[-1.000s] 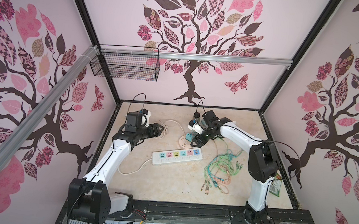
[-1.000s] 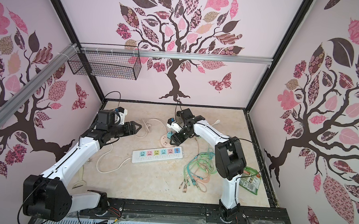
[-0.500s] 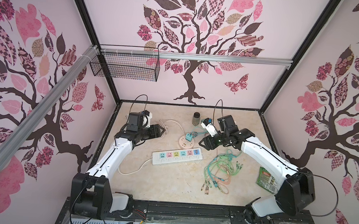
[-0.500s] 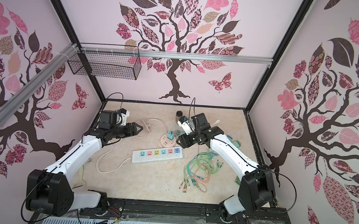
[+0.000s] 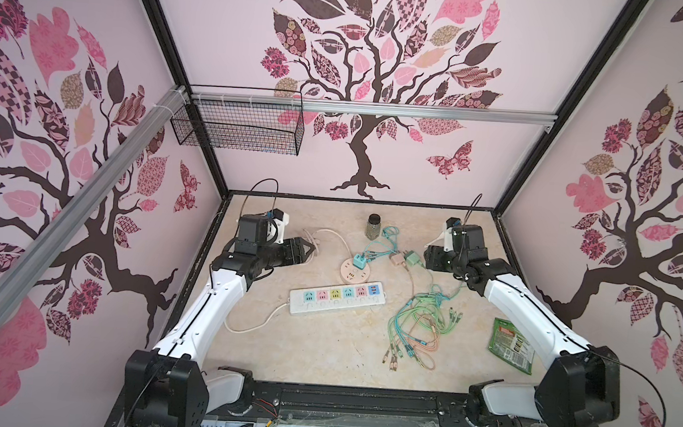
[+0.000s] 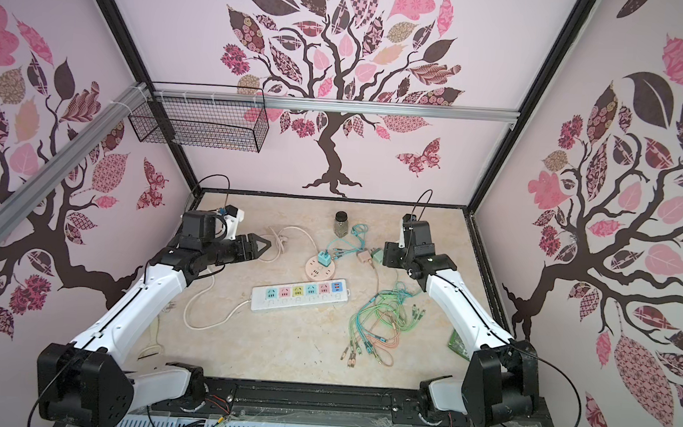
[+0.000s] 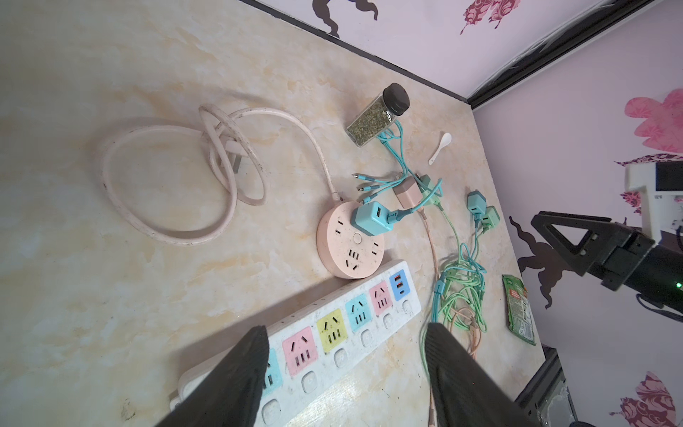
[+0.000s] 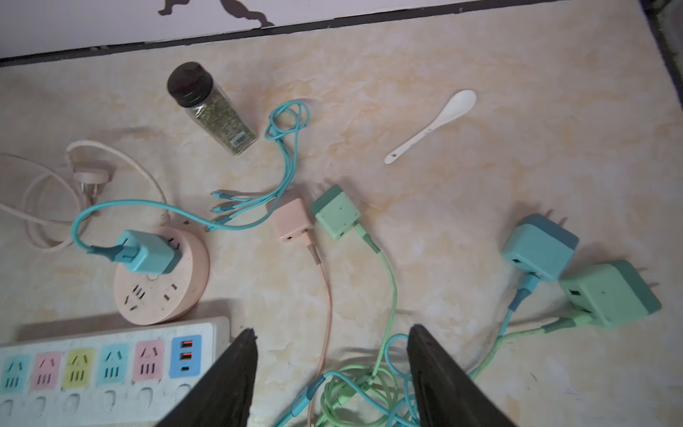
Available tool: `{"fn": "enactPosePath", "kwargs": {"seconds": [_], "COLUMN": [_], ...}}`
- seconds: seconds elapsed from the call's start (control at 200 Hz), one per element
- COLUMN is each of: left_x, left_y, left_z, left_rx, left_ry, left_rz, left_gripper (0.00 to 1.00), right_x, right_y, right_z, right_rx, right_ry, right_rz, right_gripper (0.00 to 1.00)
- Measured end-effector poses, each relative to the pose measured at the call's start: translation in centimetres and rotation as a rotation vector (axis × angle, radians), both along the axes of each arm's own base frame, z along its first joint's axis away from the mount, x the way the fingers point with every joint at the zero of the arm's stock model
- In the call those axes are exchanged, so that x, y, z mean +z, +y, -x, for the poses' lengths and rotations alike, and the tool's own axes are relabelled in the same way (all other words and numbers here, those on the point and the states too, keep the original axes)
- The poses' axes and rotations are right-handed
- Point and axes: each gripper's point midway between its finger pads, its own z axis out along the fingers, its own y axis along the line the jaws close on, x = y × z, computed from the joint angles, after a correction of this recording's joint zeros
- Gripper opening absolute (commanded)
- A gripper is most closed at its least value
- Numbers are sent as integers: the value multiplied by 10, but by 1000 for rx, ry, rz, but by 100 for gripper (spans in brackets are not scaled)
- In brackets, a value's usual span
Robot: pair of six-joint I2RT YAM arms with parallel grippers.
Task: Insert the plug
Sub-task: 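Move the right gripper toward the mint green plugs near the far edge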
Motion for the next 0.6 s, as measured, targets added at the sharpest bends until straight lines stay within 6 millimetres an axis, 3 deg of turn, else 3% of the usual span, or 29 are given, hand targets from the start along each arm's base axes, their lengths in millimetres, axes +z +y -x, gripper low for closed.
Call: {"fn": "enactPosePath", "kwargs": {"seconds": [0.37, 0.6], "left_x": [-2, 0], "left_y": [-1, -1], "left_z": [9, 12], "left_rx": [-24, -25], "left_ry": [19, 16], "left_rz": [-10, -11], "left_gripper": [71, 70], "right_x": [-7, -25], "right_y": [-55, -94], "right_z": [-5, 0], "right_rx": [-233, -355], "right_ry": [-26, -3], "right_rz": [36, 40], "right_gripper": [66, 65]}}
